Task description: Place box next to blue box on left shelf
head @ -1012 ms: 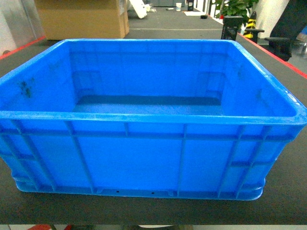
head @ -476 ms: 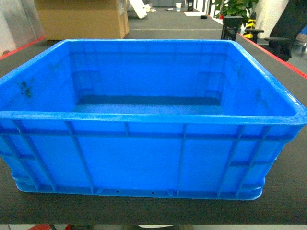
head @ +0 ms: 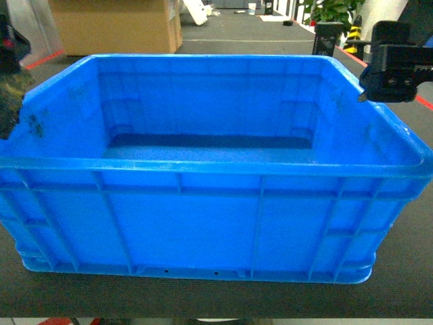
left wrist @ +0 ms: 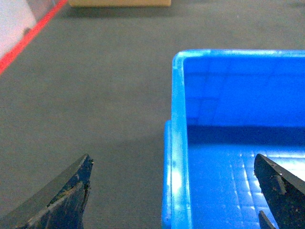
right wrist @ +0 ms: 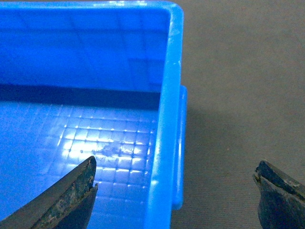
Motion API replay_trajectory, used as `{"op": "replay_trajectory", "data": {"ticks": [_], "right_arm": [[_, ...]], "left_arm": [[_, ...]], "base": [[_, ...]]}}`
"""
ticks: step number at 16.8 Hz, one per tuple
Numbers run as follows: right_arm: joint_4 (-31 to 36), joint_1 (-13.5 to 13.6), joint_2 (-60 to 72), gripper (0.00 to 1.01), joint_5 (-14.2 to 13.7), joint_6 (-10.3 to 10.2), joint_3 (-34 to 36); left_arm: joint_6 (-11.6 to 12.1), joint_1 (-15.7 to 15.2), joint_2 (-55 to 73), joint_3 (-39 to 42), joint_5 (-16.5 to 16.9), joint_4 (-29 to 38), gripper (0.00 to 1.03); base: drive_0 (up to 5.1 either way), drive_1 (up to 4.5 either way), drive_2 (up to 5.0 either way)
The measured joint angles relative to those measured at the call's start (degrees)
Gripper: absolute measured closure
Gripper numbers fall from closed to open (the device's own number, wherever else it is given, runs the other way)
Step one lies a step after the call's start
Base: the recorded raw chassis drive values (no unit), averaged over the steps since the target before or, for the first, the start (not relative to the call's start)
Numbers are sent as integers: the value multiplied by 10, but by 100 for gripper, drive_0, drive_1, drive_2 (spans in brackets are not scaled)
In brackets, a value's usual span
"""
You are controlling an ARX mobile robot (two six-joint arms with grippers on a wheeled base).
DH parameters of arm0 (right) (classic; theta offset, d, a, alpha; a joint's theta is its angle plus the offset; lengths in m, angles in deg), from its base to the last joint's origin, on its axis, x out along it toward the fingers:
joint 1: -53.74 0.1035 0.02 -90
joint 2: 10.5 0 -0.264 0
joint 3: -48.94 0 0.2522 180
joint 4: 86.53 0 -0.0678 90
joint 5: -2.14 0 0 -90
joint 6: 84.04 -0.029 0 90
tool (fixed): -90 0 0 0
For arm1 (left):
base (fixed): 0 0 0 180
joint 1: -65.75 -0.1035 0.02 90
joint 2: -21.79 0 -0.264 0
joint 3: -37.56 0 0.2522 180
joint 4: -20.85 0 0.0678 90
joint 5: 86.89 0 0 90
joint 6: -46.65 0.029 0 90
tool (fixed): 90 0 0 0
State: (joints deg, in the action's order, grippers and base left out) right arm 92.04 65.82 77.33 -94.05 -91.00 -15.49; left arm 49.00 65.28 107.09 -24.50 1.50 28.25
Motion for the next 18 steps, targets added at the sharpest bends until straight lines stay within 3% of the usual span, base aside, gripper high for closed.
{"op": "replay_trajectory", "data": {"ticks": [5,8,14,15,18], "right_arm": [[-74,3,74,3,0,-44,-62],[-82,2,96,3,13,-67,-63],[-83,3,103,4,17,-70,-63],[-82,3,103,14,17,-70,-63],[-76,10,103,43,13,-65,-63]], "left_arm": [[-21,15,97,-70,27,-100,5],[-26,16,119,-90,20,-134,5],[-35,8,137,-104,3,-158,5],[-36,8,137,-105,3,-161,8],[-35,12,137,-105,-1,-165,36]], "base": [[0,0,0],[0,0,0],[0,0,0],[0,0,0],[0,0,0]]}}
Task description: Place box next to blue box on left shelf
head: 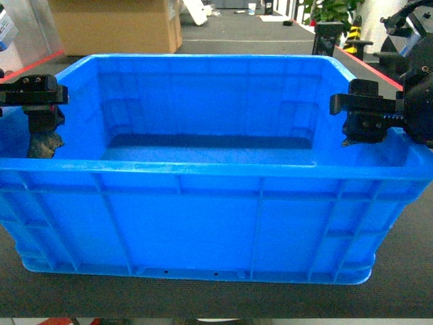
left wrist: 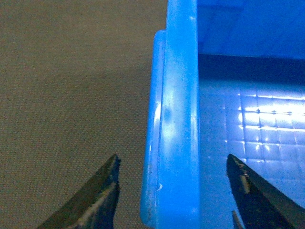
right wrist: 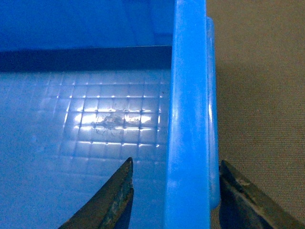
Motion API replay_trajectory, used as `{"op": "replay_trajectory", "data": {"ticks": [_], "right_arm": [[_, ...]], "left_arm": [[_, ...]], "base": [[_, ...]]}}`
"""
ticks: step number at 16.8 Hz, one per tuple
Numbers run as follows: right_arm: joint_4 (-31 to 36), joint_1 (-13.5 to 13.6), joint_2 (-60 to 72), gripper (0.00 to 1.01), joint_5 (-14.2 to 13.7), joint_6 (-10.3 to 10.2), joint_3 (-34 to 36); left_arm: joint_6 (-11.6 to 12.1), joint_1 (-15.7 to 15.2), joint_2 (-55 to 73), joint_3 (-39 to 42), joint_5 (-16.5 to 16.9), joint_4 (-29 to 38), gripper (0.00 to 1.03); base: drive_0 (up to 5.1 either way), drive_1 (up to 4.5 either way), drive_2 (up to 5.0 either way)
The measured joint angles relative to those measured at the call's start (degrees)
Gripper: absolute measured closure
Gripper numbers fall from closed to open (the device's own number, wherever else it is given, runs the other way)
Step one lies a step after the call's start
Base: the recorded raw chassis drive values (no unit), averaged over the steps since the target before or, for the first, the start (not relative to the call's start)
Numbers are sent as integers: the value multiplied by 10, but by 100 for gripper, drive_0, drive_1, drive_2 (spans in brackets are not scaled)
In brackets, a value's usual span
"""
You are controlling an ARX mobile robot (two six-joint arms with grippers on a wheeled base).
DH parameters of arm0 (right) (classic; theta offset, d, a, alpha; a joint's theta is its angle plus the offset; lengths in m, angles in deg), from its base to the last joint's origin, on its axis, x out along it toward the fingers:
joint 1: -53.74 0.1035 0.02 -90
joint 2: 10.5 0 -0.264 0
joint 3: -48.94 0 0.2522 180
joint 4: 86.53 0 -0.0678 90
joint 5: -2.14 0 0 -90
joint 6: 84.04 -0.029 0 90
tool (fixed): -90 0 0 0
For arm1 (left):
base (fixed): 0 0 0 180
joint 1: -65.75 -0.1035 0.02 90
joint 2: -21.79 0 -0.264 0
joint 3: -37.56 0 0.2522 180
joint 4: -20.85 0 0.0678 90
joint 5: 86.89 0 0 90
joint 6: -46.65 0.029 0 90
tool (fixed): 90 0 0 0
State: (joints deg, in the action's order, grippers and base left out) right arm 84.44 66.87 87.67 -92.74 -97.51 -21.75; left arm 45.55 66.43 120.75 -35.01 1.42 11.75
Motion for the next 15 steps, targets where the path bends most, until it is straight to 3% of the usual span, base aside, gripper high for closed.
{"op": "replay_trajectory", "data": {"ticks": [3,4,5,8,11,15], "right_arm": [[24,3,-6,74,-13,3,12],[44,6,-12,78,-22,6,26],[69,8,-19,79,-29,11,43],[164,15,-69,79,-62,33,110],[272,15,-133,79,-107,74,160],[386,25,-184,79,-155,128,240]], "left_arm": [[0,6,-6,8,-12,12,68],[-3,8,-16,23,-15,35,78],[2,13,-30,46,-22,59,82],[12,36,-89,139,-49,185,83],[13,71,-170,210,-88,315,84],[16,112,-231,283,-143,397,84]], "base": [[0,0,0],[0,0,0],[0,0,0],[0,0,0],[0,0,0],[0,0,0]]}}
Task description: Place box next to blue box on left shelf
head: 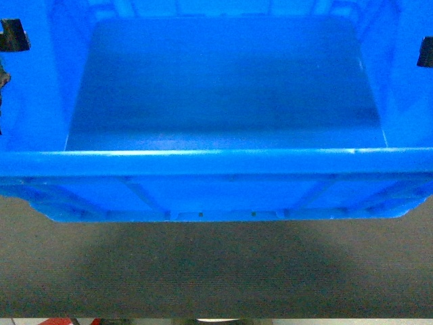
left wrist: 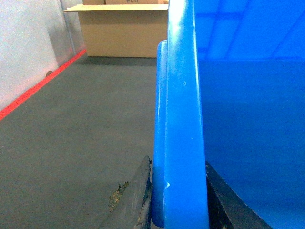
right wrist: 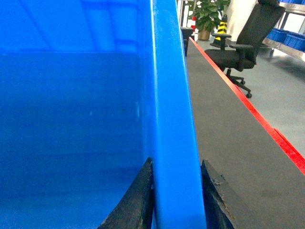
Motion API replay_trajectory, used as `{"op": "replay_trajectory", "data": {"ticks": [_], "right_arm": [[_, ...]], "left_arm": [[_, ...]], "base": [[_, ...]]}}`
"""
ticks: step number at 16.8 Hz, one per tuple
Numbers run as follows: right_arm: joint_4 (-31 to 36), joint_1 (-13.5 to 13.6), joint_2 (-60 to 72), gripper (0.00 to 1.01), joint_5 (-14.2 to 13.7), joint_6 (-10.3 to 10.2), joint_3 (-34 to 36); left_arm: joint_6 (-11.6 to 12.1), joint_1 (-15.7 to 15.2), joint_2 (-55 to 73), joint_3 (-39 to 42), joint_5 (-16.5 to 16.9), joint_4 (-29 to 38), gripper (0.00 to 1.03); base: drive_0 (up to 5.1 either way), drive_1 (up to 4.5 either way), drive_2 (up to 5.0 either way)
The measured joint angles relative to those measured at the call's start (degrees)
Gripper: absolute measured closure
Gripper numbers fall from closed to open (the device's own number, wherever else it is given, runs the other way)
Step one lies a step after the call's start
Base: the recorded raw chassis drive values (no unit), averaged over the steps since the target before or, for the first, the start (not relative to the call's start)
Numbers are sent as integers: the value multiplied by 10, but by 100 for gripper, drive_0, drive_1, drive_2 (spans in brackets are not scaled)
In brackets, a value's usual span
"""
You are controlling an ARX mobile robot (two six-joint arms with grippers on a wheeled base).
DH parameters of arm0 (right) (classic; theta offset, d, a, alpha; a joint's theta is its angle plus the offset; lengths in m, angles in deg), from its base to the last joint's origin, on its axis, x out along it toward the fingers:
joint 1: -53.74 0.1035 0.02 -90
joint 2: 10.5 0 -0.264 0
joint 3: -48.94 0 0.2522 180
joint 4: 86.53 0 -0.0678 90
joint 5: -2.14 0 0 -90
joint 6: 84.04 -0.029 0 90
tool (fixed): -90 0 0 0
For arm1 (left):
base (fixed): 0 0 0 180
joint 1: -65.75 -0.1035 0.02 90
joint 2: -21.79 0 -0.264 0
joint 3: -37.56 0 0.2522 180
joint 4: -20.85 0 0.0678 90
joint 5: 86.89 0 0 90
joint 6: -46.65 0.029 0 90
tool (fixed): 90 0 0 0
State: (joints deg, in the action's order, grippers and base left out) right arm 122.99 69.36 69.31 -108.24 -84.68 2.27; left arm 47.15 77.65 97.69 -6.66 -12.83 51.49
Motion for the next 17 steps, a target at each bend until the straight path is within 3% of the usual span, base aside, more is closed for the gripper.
{"op": "replay_trajectory", "data": {"ticks": [3,6,12,17], "right_arm": [[3,0,-30,79,-13,5,37],[31,-10,-69,80,-6,16,63],[32,-10,-71,80,-5,18,64],[31,-10,-71,80,-5,18,64]], "left_arm": [[1,18,-9,18,-10,-1,84],[14,34,-48,23,-17,-7,84],[15,35,-48,24,-17,-8,84],[15,35,-48,24,-17,-9,85]], "base": [[0,0,0],[0,0,0],[-11,-11,-11],[-195,-195,-195]]}}
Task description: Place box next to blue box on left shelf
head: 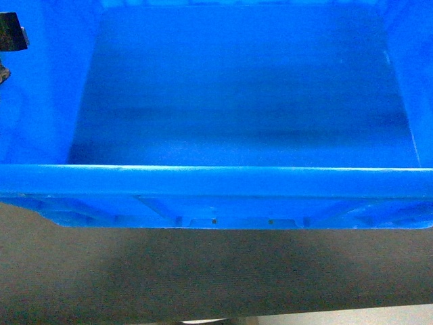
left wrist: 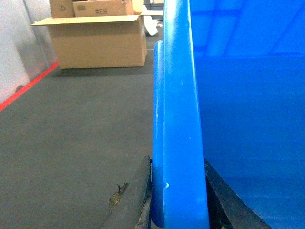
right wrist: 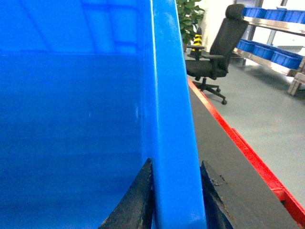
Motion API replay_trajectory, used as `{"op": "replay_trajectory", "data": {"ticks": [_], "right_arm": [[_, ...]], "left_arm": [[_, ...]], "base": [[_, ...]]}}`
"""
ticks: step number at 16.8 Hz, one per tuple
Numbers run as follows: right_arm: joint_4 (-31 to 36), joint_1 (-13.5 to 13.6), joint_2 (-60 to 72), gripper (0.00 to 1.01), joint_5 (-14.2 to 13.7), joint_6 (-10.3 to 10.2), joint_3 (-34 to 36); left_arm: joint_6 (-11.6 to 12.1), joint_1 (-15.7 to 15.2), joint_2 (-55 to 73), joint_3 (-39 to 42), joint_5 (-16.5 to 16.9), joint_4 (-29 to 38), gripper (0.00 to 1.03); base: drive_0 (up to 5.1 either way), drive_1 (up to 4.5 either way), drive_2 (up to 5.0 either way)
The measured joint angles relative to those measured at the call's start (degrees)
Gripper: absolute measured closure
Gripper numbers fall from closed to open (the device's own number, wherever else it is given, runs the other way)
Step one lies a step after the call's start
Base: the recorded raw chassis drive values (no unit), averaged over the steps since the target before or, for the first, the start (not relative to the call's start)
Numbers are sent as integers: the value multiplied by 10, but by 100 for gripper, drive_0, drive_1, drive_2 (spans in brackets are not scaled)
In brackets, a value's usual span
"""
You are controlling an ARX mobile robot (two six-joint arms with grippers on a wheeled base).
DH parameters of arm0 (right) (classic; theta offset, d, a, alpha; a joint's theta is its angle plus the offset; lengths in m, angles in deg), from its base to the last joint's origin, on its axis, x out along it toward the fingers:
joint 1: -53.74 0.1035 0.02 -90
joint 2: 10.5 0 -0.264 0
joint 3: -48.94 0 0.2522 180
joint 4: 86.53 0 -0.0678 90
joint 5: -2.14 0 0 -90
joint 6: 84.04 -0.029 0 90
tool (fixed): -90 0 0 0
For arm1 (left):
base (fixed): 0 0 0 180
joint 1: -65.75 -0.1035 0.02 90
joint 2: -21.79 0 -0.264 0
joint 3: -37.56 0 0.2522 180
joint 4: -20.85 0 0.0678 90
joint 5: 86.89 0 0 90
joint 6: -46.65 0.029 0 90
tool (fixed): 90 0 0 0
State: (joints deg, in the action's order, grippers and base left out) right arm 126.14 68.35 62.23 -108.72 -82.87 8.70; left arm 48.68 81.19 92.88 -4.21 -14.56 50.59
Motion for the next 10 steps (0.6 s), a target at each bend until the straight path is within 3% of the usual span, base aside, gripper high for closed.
{"op": "replay_trajectory", "data": {"ticks": [10], "right_arm": [[-1,0,0,80,0,1,0]], "left_arm": [[0,0,0,0,1,0,85]], "base": [[-159,-159,-159]]}}
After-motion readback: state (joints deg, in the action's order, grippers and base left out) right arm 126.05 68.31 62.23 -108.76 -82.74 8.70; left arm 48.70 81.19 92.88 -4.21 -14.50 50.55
